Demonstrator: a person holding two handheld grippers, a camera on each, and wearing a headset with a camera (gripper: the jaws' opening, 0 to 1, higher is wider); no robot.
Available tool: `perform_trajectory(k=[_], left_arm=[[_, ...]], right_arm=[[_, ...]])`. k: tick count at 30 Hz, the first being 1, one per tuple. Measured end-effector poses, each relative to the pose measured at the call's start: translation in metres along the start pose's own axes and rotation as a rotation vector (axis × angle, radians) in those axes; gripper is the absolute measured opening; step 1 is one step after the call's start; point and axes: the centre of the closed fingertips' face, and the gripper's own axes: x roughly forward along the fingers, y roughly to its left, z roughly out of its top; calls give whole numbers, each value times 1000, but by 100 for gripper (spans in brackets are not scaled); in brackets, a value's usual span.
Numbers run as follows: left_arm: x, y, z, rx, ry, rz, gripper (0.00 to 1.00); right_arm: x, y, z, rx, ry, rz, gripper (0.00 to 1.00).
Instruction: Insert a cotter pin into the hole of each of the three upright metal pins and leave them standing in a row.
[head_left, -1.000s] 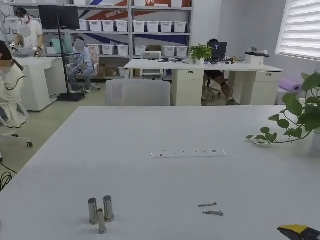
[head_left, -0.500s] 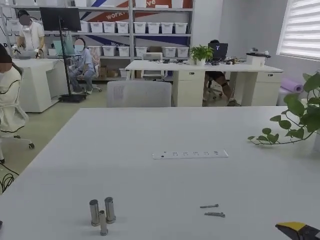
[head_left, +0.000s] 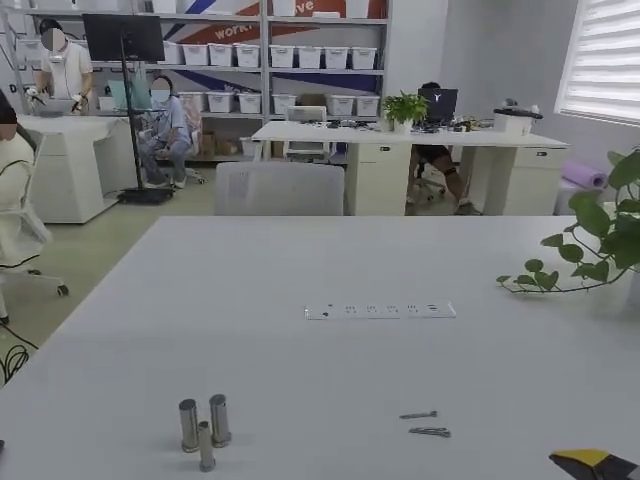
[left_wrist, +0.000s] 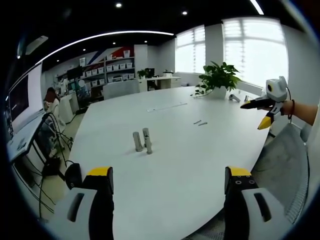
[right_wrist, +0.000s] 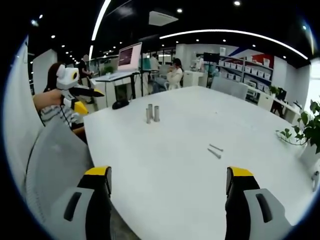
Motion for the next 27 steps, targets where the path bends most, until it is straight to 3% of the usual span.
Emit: perform_trajectory(k=[11, 27], left_arm=[[1, -5, -3, 1, 9, -15, 91], [6, -9, -3, -1, 8, -27, 91]], right_arm=[[-1, -1, 2, 46, -30, 3, 100], [0, -5, -3, 72, -20, -8, 100]])
